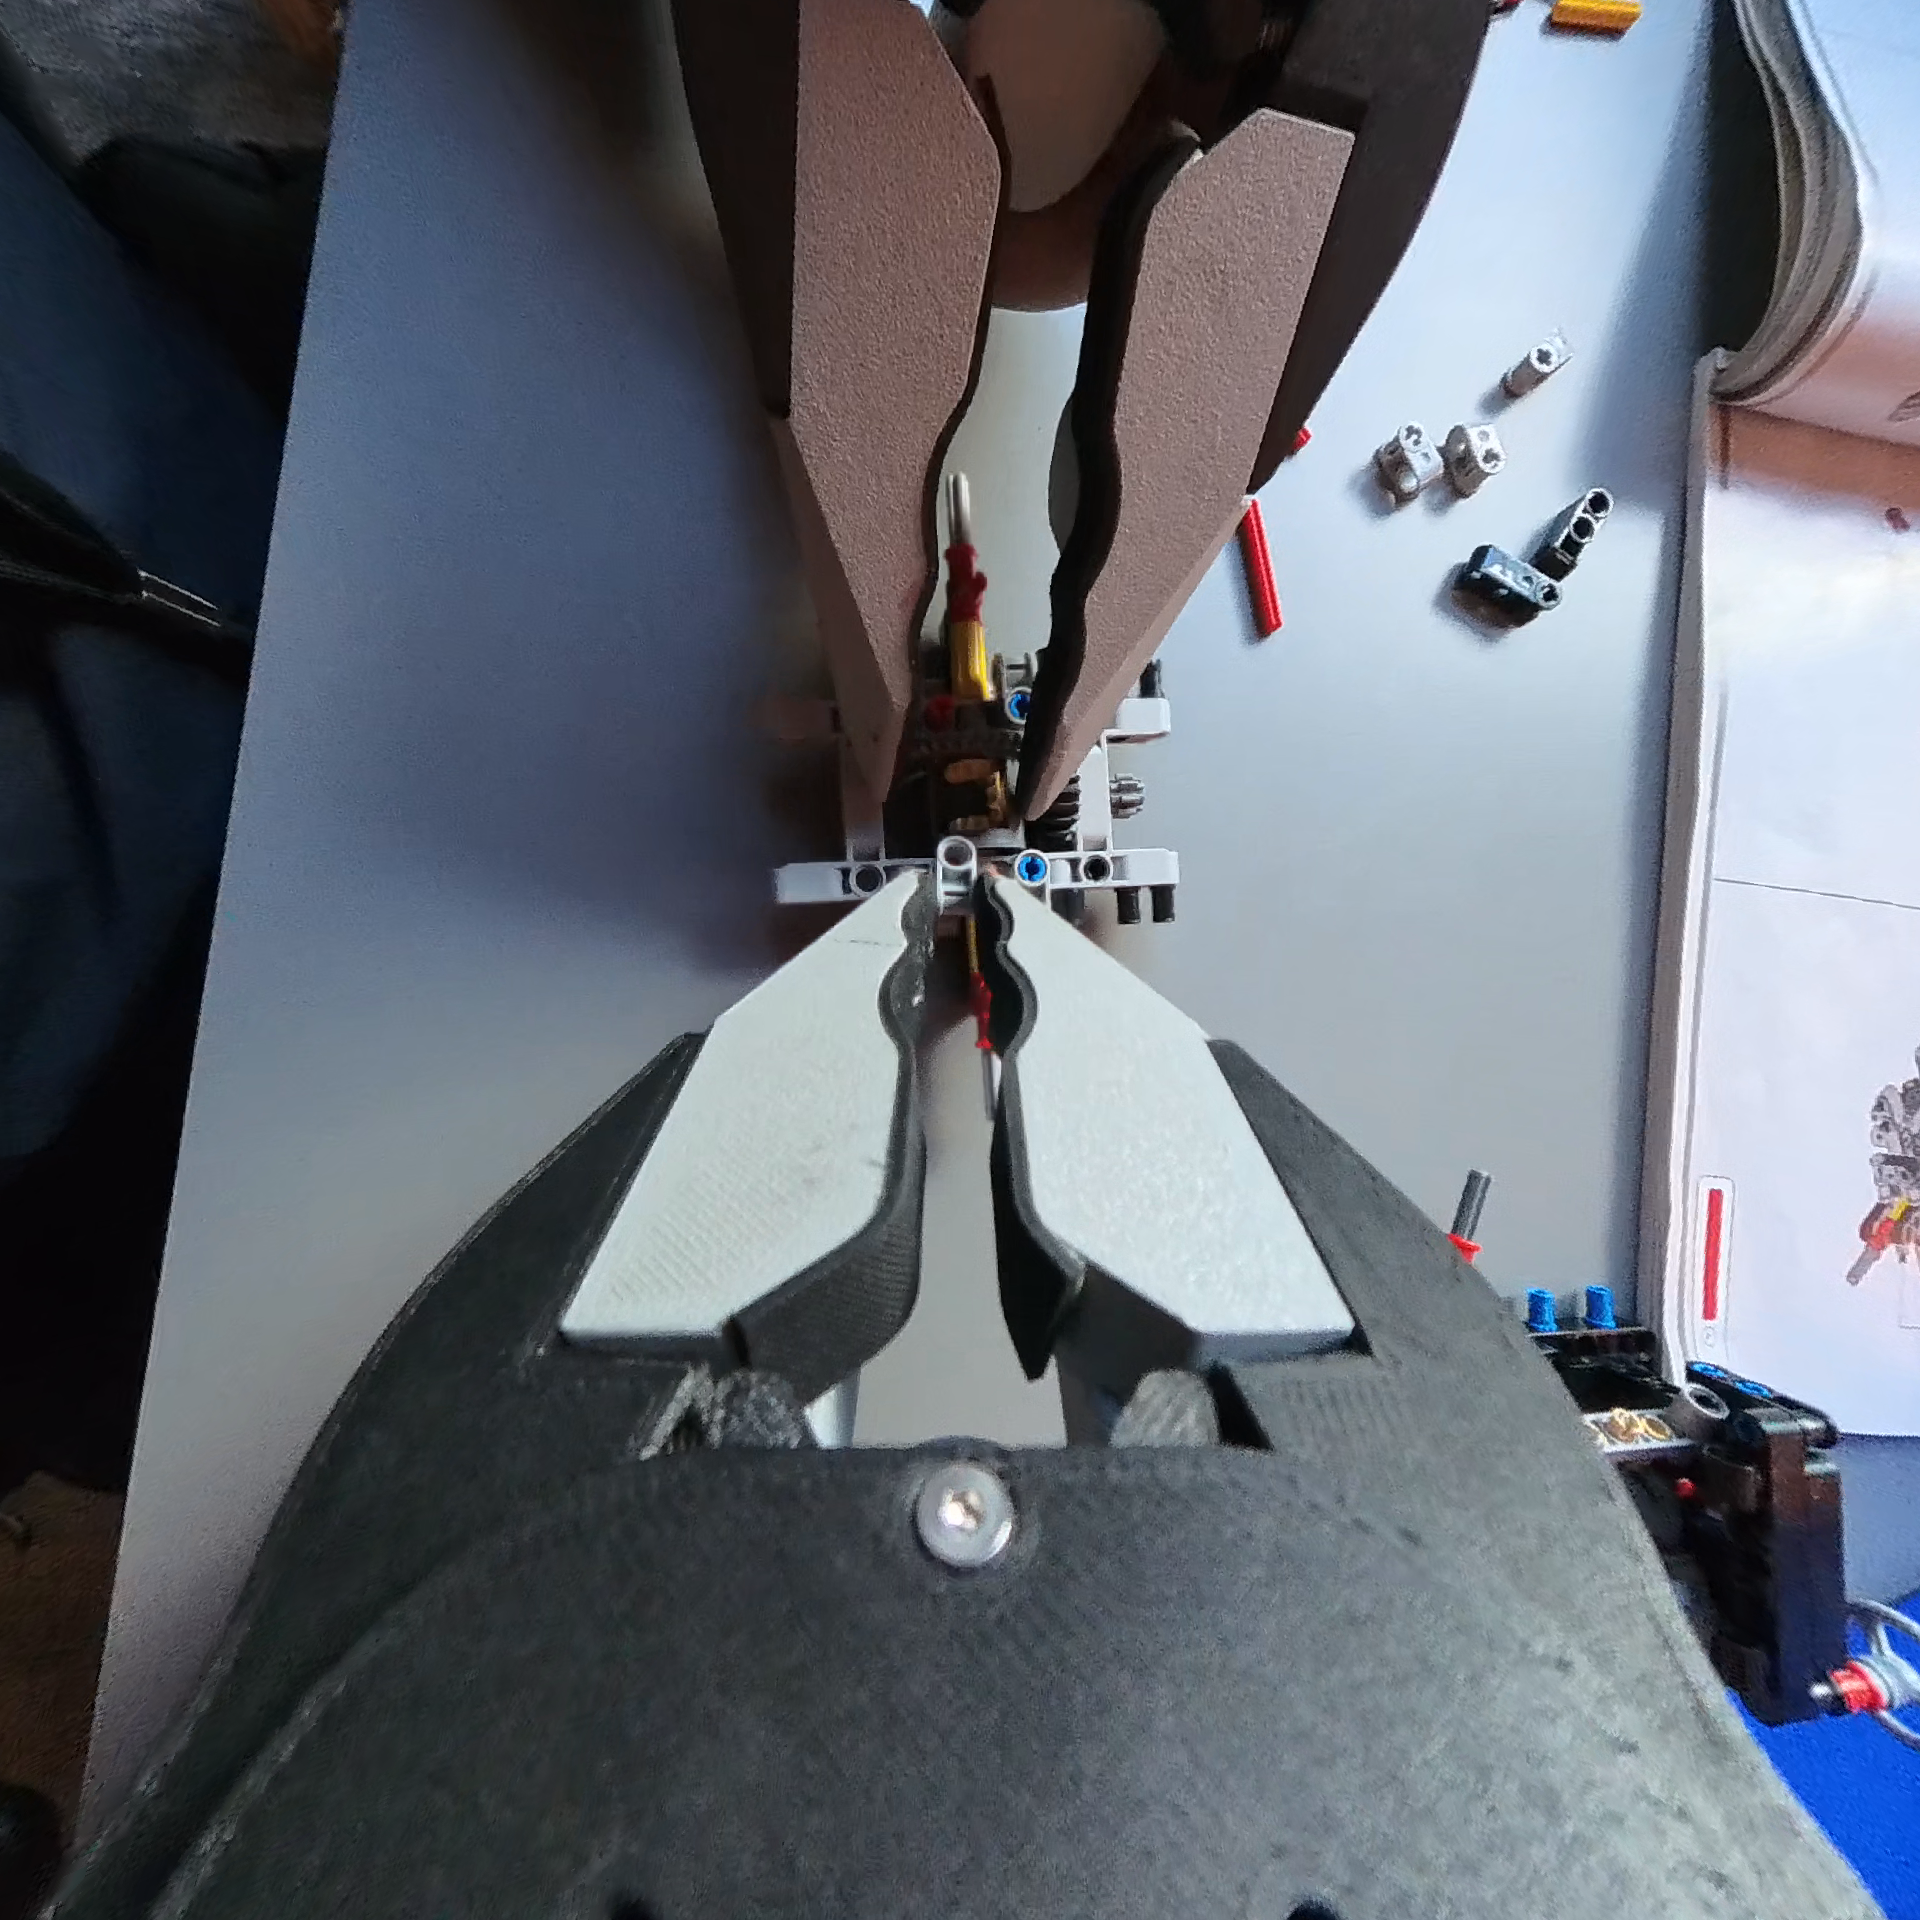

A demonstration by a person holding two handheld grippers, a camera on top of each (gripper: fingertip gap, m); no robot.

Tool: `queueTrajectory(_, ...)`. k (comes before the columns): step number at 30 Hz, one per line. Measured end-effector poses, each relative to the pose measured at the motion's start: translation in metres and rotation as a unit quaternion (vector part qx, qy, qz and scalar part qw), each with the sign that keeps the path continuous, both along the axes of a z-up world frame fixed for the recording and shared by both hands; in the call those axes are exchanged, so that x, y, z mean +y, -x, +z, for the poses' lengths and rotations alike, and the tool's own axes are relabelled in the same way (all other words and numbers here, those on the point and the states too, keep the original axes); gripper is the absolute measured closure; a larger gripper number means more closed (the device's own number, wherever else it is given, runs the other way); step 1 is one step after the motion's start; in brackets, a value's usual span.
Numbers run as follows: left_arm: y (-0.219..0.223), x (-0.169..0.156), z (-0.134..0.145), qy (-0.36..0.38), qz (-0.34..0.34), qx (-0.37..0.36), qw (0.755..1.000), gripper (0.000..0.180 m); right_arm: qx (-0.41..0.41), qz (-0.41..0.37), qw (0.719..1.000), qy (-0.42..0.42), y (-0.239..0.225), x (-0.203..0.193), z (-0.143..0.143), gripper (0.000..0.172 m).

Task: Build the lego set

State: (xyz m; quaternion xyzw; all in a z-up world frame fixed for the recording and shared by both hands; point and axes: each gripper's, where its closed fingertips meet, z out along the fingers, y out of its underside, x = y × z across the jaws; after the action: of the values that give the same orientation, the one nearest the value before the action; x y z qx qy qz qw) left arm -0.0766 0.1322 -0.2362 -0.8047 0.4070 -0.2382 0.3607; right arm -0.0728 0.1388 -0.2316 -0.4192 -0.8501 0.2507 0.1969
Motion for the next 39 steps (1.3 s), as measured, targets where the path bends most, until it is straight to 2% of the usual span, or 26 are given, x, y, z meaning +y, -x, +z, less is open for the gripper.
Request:
queueTrajectory(10,-0.001,0.004,0.0,-0.011,0.007,-0.004,1.0,0.169,-0.066,0.027,0.997,-0.033,-0.004,0.0,-0.004,0.167)
queueTrajectory(15,-0.003,0.004,0.003,-0.023,0.004,-0.004,1.0,0.163,-0.054,0.014,0.998,-0.013,-0.004,0.0,-0.003,0.167)
queueTrajectory(18,-0.011,0.005,0.007,-0.034,-0.003,-0.015,0.999,0.165,-0.054,0.017,0.998,-0.04,-0.004,0.0,-0.004,0.167)
queueTrajectory(21,-0.015,0.006,0.004,-0.044,-0.007,-0.004,0.999,0.176,-0.056,0.022,0.996,-0.058,-0.004,0.0,-0.004,0.167)
queueTrajectory(32,-0.016,0.007,-0.001,-0.058,-0.011,0.035,0.998,0.176,-0.023,0.034,0.995,-0.087,-0.005,0.001,-0.008,0.167)
queueTrajectory(39,-0.012,0.006,-0.005,-0.052,-0.006,0.036,0.998,0.176,-0.09,0.06,0.986,-0.128,-0.003,0.001,-0.012,0.167)
